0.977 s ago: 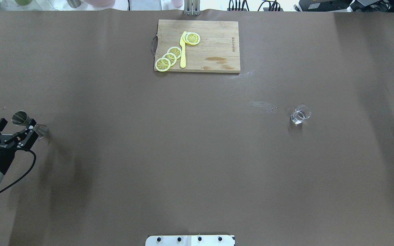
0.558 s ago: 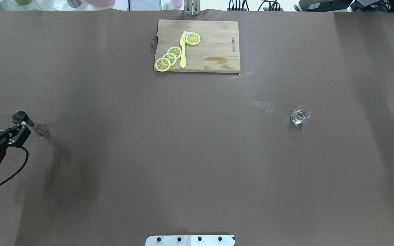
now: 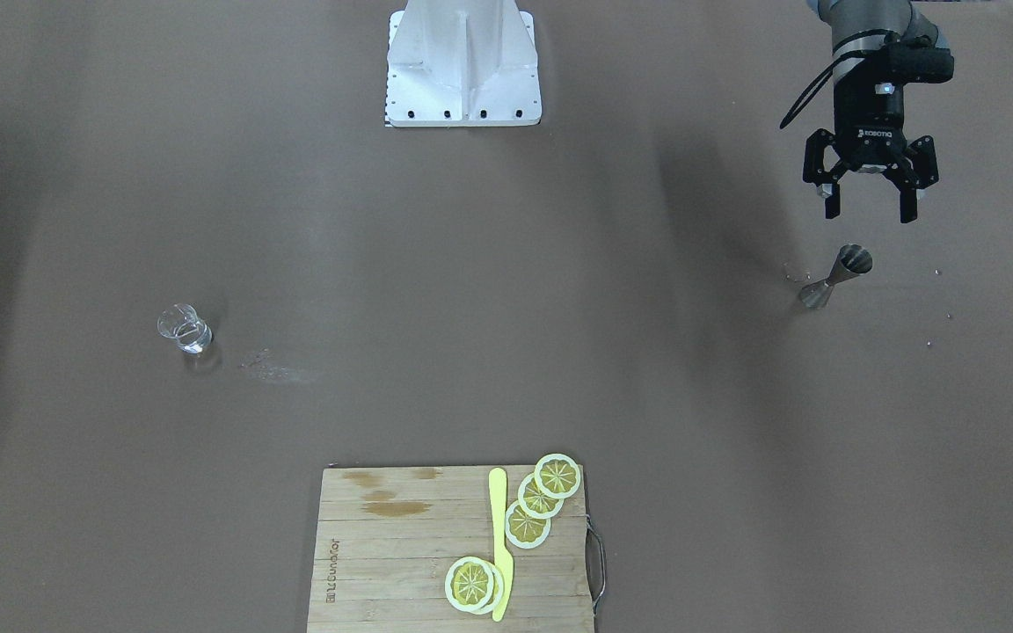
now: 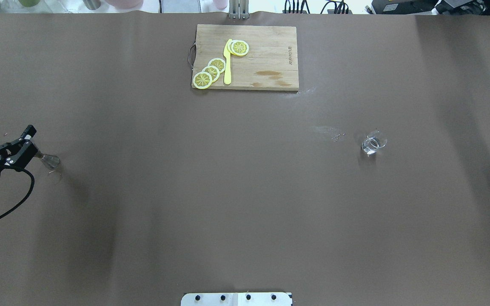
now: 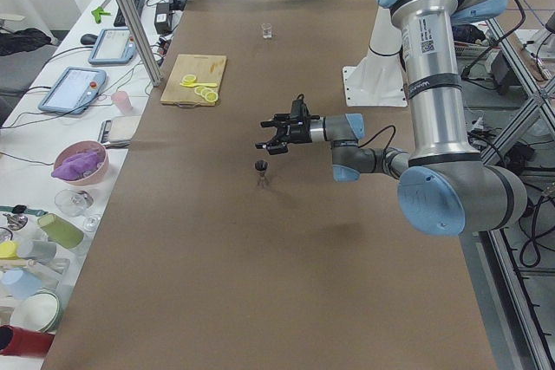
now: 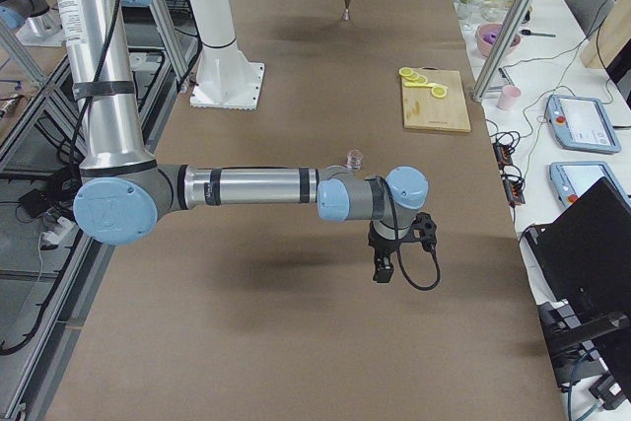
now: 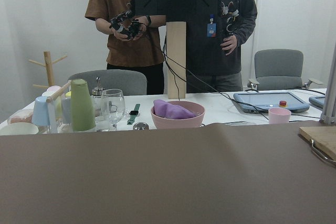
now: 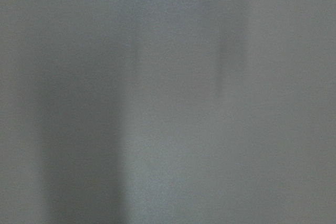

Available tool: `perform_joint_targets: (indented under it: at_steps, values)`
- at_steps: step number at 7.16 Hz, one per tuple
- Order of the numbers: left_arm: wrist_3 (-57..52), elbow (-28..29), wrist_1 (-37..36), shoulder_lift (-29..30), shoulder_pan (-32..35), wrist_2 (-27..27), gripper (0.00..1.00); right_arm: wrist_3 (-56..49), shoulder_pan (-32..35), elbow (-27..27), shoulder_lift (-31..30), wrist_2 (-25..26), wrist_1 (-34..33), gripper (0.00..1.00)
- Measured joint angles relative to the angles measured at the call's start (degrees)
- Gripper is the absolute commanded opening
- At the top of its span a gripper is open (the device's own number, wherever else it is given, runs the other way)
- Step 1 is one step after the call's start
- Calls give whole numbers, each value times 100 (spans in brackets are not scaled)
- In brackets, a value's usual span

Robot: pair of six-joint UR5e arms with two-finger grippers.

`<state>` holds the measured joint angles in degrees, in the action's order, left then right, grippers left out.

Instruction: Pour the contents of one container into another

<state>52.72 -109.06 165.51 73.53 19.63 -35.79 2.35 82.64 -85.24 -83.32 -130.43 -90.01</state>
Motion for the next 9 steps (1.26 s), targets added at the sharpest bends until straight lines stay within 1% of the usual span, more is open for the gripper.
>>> perform_joint_targets:
  at_steps: [2,4,6,8,9]
  values:
    - [-168,-132,-507,526,313,-651,97,0,11,6,10,-11,-132,100]
    - [-366,-147,-1233,1203,660,-1368,97,2,29,-3,-12,-49,-162,100]
    - [-474,-150,-2000,1748,979,-2052,97,-2,170,-106,-100,-99,-407,100]
    - [-489,-149,-2925,2268,1396,-2913,97,1,303,-188,-150,-166,-539,100]
    - [-488,-138,-3387,2524,1678,-3476,97,2,450,-255,-170,-282,-553,100]
